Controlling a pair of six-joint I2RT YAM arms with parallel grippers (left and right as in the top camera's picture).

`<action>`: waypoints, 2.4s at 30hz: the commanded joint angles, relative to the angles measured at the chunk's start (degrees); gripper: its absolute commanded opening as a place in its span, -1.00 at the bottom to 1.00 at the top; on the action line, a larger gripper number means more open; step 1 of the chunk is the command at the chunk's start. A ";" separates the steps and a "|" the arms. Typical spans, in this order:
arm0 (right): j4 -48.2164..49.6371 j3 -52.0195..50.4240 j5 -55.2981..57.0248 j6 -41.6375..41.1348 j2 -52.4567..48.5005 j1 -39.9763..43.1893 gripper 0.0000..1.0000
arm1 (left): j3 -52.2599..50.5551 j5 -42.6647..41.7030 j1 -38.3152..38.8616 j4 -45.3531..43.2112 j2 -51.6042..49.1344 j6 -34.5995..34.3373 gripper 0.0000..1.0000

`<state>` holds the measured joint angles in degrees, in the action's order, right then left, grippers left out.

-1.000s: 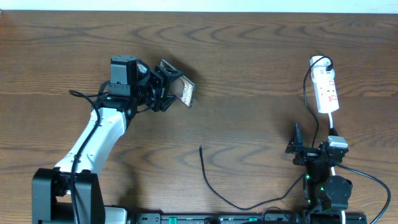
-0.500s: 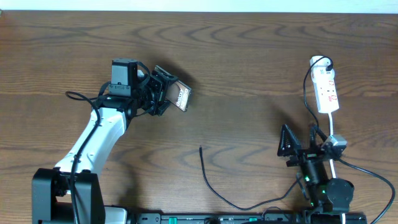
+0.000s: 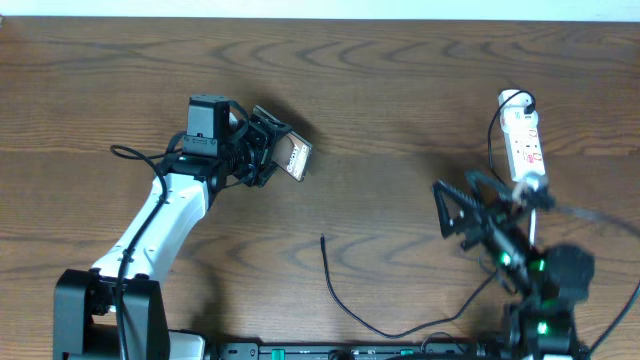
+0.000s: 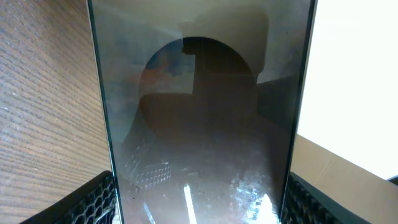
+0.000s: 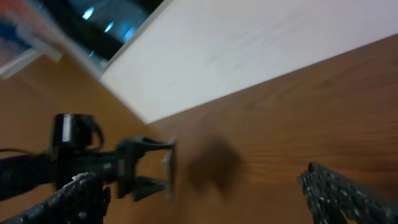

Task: Plug charger to phone and switch on socket
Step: 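Move the right gripper toward the phone held by the left gripper, then grasp the phone's side edge with the right gripper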

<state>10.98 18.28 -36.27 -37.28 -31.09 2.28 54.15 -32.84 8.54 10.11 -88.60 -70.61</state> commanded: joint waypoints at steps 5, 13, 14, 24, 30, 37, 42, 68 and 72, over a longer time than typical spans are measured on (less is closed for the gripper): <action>-0.02 14.95 -22.08 -0.13 -27.96 -0.72 0.98 | 1.36 0.48 0.07 -0.28 0.83 -0.17 -0.85; 14.08 23.21 -29.66 0.04 -51.84 -6.36 0.98 | 1.36 4.22 0.07 -0.31 0.83 -4.39 -0.85; 18.12 23.32 -29.92 0.00 -54.05 -7.17 0.98 | 1.36 4.39 0.07 -0.28 0.83 -4.74 -0.85; 24.94 23.30 -21.97 -2.73 -63.45 -13.57 0.99 | 1.36 7.76 2.71 -0.28 0.83 -6.56 -0.85; 24.11 23.30 -13.18 -2.01 -63.58 -18.36 0.98 | 1.36 10.27 6.08 -0.33 0.83 -9.22 -0.85; 20.31 23.30 -3.30 -0.15 -63.58 -23.02 0.97 | 1.36 11.52 8.61 -0.37 0.83 -14.40 -0.85; 18.03 23.30 1.55 0.72 -63.58 -25.81 0.97 | 1.36 11.82 10.25 -1.38 0.83 -15.72 -0.85; 15.32 23.30 8.55 1.11 -63.60 -29.83 0.66 | 1.36 12.57 16.57 -3.52 0.83 -22.97 -0.85; 15.30 23.30 8.57 1.14 -63.60 -30.03 0.57 | 1.36 12.57 16.57 -3.54 0.83 -22.97 -0.85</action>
<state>26.37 40.80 -28.47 -36.80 -94.35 -27.24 54.15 -20.62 24.97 7.11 -88.60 -93.21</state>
